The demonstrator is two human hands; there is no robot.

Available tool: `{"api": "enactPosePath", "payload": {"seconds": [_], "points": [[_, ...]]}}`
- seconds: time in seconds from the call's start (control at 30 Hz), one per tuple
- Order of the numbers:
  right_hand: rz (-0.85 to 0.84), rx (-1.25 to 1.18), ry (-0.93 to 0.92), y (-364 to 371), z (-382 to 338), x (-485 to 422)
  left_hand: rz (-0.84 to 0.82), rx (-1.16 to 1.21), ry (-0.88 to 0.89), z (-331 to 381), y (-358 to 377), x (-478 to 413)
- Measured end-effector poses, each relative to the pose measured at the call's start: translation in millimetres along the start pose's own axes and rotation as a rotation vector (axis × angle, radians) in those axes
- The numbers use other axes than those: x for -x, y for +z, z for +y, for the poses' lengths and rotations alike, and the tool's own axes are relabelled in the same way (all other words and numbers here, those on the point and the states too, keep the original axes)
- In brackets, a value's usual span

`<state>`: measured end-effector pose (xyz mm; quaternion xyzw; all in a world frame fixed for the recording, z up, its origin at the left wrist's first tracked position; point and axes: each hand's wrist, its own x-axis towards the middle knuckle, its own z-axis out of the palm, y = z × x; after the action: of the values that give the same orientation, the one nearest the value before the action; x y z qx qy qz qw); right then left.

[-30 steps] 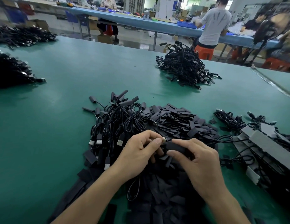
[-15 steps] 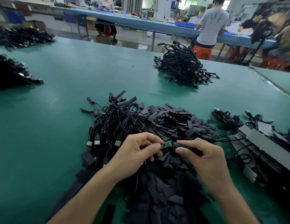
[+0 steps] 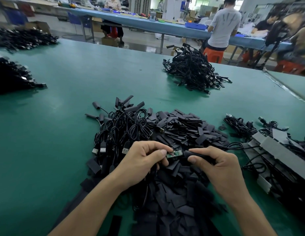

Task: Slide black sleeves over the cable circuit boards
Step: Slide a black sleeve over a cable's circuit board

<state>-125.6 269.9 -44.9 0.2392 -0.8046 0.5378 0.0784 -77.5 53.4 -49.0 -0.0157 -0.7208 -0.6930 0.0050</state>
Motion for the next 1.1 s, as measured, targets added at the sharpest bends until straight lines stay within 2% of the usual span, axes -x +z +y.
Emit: {"api": "enactPosePath", "payload": {"seconds": [0.3,0.57,0.9,1.1], "points": [[-0.098,-0.059,0.02,1.1,-2.1,1.3,-0.024,-0.068,0.016,1.9,-0.1,1.0],[-0.034,-0.1,0.041,-1.0,-2.4,0.2,0.028,-0.034,0.003,-0.2,-0.7,-0.9],[-0.057,-0.073,0.043,0.8,-6.4,0.1,-0.013,-0.058,0.028,-2.1,-0.7,-0.7],[-0.093,0.025,-0.002,-0.6,-6.8,0.3,-0.032,-0.065,0.02,-3.7,-1.0,-1.3]]}}
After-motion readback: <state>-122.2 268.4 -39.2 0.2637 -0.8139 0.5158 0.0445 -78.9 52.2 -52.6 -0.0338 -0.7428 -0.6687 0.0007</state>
